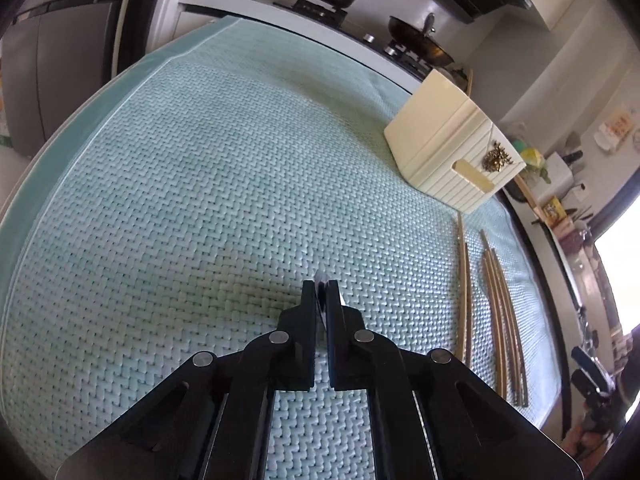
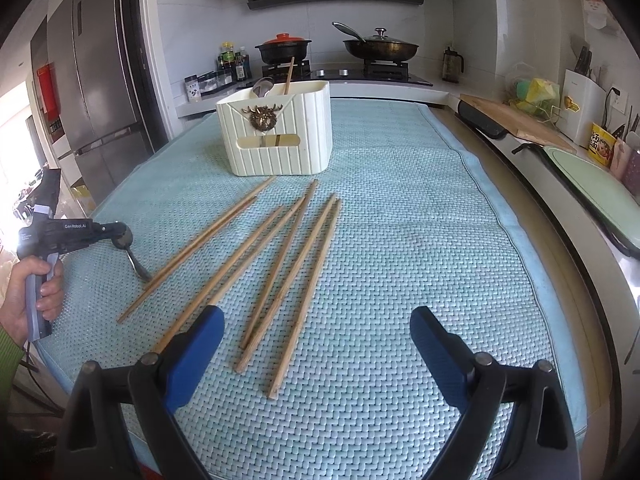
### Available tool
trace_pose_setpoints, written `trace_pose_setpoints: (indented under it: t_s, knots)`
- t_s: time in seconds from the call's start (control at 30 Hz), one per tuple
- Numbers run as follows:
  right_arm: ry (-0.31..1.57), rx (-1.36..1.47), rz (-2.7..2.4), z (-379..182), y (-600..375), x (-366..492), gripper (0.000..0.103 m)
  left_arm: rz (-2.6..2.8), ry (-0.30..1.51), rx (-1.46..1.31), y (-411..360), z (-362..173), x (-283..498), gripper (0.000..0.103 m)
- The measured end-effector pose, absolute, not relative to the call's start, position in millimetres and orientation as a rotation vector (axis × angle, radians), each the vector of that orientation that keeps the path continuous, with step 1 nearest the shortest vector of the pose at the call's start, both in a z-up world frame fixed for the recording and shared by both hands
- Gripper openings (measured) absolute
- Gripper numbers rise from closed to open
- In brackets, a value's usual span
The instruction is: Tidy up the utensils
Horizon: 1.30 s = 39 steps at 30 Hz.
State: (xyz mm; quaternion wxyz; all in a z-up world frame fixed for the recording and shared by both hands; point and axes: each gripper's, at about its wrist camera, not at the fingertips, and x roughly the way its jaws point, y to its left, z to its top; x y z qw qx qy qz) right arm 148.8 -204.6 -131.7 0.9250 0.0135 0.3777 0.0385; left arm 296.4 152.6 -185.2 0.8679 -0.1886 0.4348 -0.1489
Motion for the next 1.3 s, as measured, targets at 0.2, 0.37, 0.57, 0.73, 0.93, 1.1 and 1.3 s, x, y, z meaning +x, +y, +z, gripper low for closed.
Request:
trace_pose_setpoints:
  t_s: [0.2,0.37,0.57,0.73,0.93,1.1,1.3]
  knots:
    - [0.822,0.171,0.12,-133,-242,184,0.096,-0.292,0.817,-0.369,145,-150,286,0.0]
    - [0.94,0.29,0.155,-146,-271,249,0.051,-0.265,0.723,-0.303,140,-109,274,0.0]
    - [1.103,0.342,0.196,-172,-262,327,0.03,-0.228,0.662,-0.214,136,-85,265,0.0]
    - [1.185,0.244,0.152,-188,-242,356,0.014,-0.221,0.644,-0.202,138,-76,262,0.0]
    - [1.248,0.137,0.125,-187,-217,372,0.013,-0.215,0.644,-0.178,133,-74,261,0.0]
    - [1.25,0.084,0.116,-190,-198,384,0.008,-0.224,0.649,-0.153,122,-73,264,0.0]
    - [1.123,0.199,0.162,-175,-215,373,0.006,-0.22,0.629,-0.089,113,-58,259,0.0]
